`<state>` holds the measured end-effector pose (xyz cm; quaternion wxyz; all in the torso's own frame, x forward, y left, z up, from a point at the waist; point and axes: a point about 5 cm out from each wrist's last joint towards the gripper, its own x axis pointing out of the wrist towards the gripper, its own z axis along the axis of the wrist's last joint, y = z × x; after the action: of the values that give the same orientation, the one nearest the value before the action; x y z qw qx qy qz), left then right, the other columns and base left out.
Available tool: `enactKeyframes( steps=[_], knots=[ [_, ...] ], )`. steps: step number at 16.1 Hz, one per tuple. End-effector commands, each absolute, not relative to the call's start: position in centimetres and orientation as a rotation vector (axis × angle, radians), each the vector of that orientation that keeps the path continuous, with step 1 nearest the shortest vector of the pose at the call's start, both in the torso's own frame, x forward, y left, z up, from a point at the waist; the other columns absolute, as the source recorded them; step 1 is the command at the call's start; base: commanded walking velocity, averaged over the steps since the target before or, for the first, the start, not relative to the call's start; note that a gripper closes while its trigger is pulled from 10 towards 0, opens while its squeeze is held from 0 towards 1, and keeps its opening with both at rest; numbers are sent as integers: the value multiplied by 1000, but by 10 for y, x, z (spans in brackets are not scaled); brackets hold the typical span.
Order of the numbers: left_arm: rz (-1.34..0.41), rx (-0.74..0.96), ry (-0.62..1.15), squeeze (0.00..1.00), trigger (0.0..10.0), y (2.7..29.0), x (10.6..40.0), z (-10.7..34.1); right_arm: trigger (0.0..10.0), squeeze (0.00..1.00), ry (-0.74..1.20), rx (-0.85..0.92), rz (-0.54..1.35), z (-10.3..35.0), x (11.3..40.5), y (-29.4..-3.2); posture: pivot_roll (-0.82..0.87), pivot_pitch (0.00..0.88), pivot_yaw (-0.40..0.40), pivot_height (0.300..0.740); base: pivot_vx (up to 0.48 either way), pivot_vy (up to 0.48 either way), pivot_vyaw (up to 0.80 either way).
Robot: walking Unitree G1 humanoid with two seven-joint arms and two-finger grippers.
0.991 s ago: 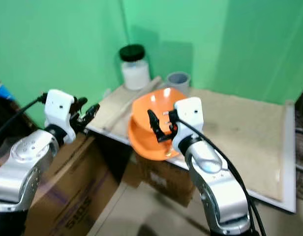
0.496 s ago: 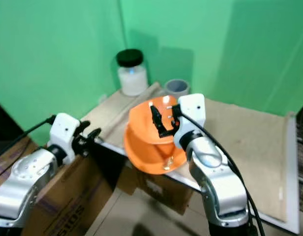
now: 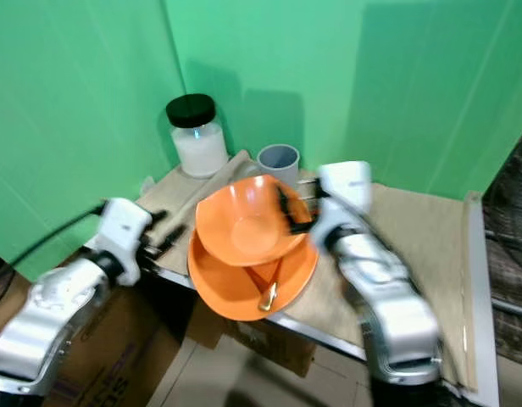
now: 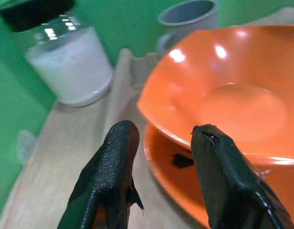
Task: Setting the table
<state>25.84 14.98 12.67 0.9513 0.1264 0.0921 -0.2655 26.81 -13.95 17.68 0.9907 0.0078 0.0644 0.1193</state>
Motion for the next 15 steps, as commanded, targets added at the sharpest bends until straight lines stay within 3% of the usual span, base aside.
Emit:
enactKeyframes(
  steps=[1,7,8,9,13,14,15],
  knots=[
    [-531,295,191,0,10000,157,257,127,10000,0,140,33,281,176,267,-130,26,0,101,740,0,0,0],
    [-556,304,181,0,10000,156,259,128,10000,0,266,10,259,164,274,-148,21,0,103,740,0,0,0],
    [-565,313,175,0,10000,156,262,128,10000,976,297,71,246,162,277,-157,17,0,105,740,0,0,0],
    [-571,318,172,0,10000,155,263,128,10000,1000,307,104,228,161,278,-163,15,0,106,740,0,0,0],
    [-616,336,165,0,10000,150,269,129,10000,1000,421,243,184,151,282,-177,-8,0,121,740,0,0,0],
    [-635,340,169,0,10000,148,269,128,10000,0,450,304,187,149,284,-177,-10,0,121,740,0,0,0],
    [-655,343,176,0,10000,147,268,126,10000,0,473,347,199,147,284,-175,-11,0,121,740,0,0,0]
  ],
)
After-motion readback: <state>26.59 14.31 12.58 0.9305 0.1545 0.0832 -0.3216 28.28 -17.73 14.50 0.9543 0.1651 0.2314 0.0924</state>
